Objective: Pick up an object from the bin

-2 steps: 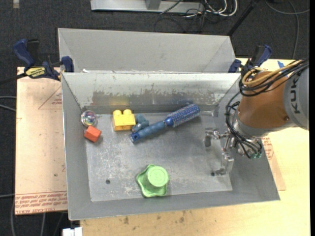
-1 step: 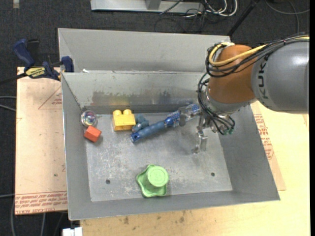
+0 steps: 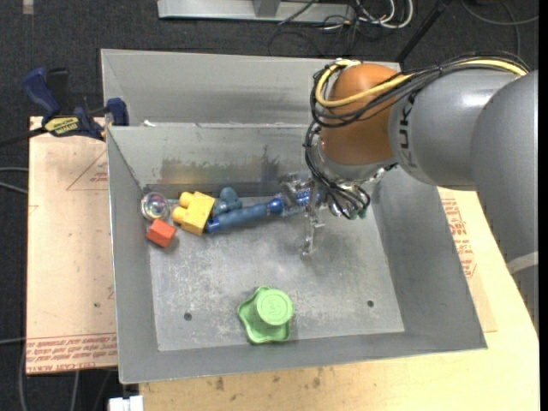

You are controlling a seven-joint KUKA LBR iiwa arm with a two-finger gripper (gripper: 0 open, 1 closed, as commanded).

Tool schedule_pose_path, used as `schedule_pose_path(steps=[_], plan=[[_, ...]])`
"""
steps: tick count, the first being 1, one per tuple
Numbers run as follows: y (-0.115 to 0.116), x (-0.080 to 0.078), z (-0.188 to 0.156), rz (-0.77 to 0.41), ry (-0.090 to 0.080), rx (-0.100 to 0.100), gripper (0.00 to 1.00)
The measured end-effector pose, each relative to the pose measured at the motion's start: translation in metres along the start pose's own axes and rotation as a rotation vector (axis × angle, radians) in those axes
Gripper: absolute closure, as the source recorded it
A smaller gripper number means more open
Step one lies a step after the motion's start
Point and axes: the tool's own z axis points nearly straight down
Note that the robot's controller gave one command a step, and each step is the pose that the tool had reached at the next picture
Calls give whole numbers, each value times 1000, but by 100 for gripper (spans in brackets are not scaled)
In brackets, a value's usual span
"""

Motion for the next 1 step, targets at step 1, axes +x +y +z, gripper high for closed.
schedule_pose_path(steps=[1], plan=[[34,-10,-22,1,3,-1,0]])
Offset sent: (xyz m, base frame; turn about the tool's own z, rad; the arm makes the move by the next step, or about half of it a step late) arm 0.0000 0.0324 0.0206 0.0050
